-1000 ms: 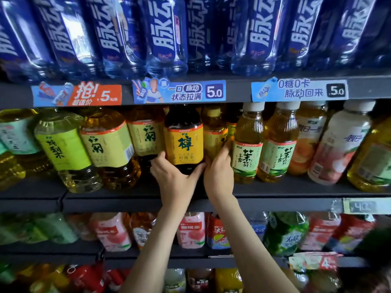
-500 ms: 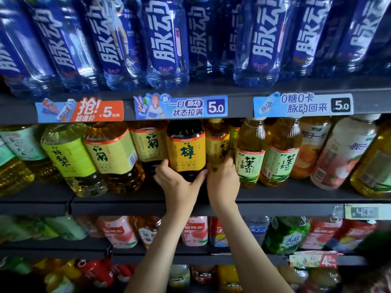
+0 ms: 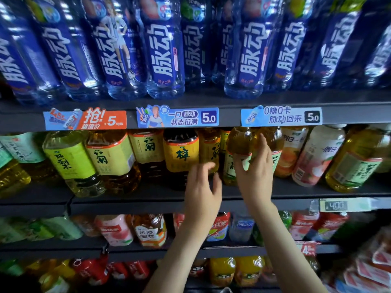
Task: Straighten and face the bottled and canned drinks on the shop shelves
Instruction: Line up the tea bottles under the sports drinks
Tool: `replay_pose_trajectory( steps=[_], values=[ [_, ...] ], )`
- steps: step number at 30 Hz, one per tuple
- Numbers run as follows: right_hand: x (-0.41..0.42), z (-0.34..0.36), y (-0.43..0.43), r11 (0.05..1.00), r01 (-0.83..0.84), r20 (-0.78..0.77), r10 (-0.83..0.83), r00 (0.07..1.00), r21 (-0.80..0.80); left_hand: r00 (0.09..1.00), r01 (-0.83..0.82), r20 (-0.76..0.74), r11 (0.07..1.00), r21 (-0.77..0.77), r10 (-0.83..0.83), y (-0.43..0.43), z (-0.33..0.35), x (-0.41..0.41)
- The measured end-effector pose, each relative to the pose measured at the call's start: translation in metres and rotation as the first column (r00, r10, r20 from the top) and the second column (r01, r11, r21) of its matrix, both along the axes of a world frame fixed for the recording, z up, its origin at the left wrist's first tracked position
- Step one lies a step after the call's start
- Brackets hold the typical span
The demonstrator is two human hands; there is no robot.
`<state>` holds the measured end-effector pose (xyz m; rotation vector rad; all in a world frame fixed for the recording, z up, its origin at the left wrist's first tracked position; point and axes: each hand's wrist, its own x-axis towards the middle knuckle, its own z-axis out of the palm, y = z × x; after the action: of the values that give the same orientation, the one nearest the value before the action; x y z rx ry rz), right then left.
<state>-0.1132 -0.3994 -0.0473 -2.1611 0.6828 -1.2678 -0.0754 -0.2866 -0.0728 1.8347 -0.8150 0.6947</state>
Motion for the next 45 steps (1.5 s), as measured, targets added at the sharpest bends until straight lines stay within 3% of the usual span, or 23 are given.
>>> replay_pose_trajectory(
  steps=[5, 9, 13, 20, 26, 36, 40, 42, 45],
  values=[
    [0.018, 0.015, -0.011, 1.000, -0.018, -0.134, 0.018, 0.991, -0.001, 0.963, 0.134, -0.242, 0.990, 0.048, -0.119, -0.039, 0.001, 0.006],
    [0.004, 0.005, -0.012, 1.000, -0.027, 0.018, 0.027, 0.999, 0.004, 0.906, 0.135, -0.411, 0.990, 0.049, -0.103, -0.063, 0.008, 0.008],
    [-0.018, -0.020, -0.035, 0.988, 0.125, 0.170, -0.138, 0.976, 0.088, 0.912, 0.135, -0.395, 0.990, 0.029, -0.112, -0.080, 0.000, 0.013],
    [-0.019, -0.032, -0.066, 0.939, 0.015, -0.047, 0.001, 0.999, 0.345, 0.934, 0.021, -0.358, 0.998, 0.066, 0.004, -0.088, -0.008, 0.005],
    [-0.033, -0.036, -0.062, 0.940, 0.194, -0.005, -0.201, 0.980, 0.282, 0.921, -0.025, -0.386, 0.997, 0.078, 0.053, -0.091, -0.005, -0.001],
    [-0.042, -0.053, -0.065, 0.970, 0.144, -0.079, -0.131, 0.988, 0.197, 0.899, 0.052, -0.438, 0.995, 0.087, -0.009, -0.107, -0.010, -0.011],
    [-0.046, -0.053, -0.035, 0.963, 0.249, -0.001, -0.250, 0.968, 0.105, 0.916, 0.088, -0.396, 0.994, 0.057, -0.059, -0.085, -0.008, -0.018],
    [-0.042, -0.050, -0.009, 0.983, 0.178, 0.087, -0.181, 0.980, 0.041, 0.965, 0.013, -0.261, 1.000, 0.005, -0.011, -0.063, -0.004, -0.019],
    [-0.021, -0.044, 0.023, 0.983, -0.132, 0.097, 0.120, 0.988, 0.127, 0.987, -0.133, -0.098, 0.987, -0.087, 0.124, -0.024, 0.001, -0.016]
  ],
)
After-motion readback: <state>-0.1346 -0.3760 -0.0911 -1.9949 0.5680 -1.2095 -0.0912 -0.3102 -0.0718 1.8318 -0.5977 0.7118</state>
